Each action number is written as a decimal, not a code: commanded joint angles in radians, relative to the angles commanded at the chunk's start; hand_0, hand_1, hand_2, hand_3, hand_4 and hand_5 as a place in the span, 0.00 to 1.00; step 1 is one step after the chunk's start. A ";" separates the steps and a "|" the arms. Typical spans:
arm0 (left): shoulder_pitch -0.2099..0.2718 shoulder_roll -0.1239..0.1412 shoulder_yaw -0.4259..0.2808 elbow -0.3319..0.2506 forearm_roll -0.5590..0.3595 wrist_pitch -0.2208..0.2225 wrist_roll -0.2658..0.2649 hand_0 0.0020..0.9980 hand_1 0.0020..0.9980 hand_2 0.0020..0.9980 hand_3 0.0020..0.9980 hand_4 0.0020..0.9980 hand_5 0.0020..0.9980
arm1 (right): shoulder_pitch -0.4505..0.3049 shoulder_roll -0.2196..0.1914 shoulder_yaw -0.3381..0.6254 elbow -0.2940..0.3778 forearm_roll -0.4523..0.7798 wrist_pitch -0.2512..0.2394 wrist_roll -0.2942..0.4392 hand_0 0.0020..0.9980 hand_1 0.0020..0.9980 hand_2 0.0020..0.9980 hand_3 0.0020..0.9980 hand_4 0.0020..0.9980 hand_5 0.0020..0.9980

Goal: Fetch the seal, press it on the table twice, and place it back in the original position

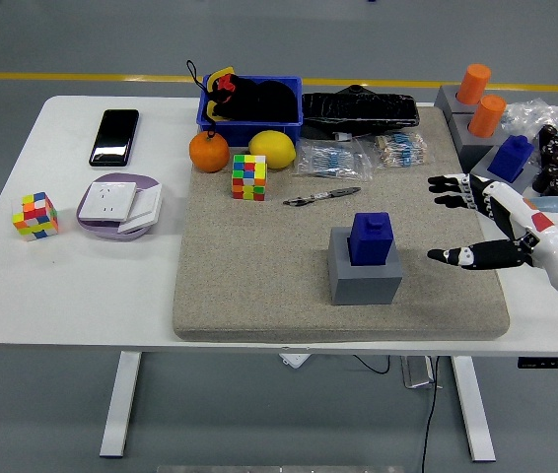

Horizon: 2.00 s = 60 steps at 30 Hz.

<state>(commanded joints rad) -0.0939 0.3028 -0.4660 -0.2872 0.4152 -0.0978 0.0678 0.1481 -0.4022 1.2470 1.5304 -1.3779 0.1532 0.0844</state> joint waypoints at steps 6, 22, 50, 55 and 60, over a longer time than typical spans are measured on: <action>0.001 -0.001 0.010 0.002 -0.006 0.000 0.001 0.79 0.75 0.74 0.77 0.78 0.47 | 0.033 0.025 -0.049 -0.029 0.018 -0.006 0.004 0.83 0.78 0.80 0.83 1.00 0.00; -0.002 -0.003 0.019 0.000 -0.007 -0.002 0.001 0.79 0.75 0.74 0.77 0.79 0.48 | 0.124 0.059 -0.200 -0.127 0.081 -0.070 0.050 0.82 0.76 0.76 0.81 1.00 0.00; 0.000 -0.011 0.007 0.001 -0.005 -0.004 0.001 0.79 0.75 0.74 0.77 0.79 0.48 | 0.151 0.073 -0.270 -0.207 0.149 -0.122 0.084 0.72 0.70 0.72 0.77 0.92 0.00; 0.001 -0.013 0.006 0.002 -0.006 -0.005 0.000 0.79 0.75 0.74 0.77 0.79 0.47 | 0.149 0.075 -0.275 -0.206 0.155 -0.130 0.090 0.71 0.70 0.71 0.76 0.93 0.00; 0.000 -0.013 0.008 0.002 -0.006 -0.005 0.001 0.79 0.75 0.74 0.77 0.79 0.47 | 0.150 0.076 -0.278 -0.205 0.160 -0.137 0.095 0.70 0.69 0.71 0.75 0.91 0.00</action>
<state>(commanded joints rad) -0.0941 0.2901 -0.4577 -0.2850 0.4088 -0.1031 0.0688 0.2985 -0.3260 0.9695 1.3252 -1.2176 0.0161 0.1790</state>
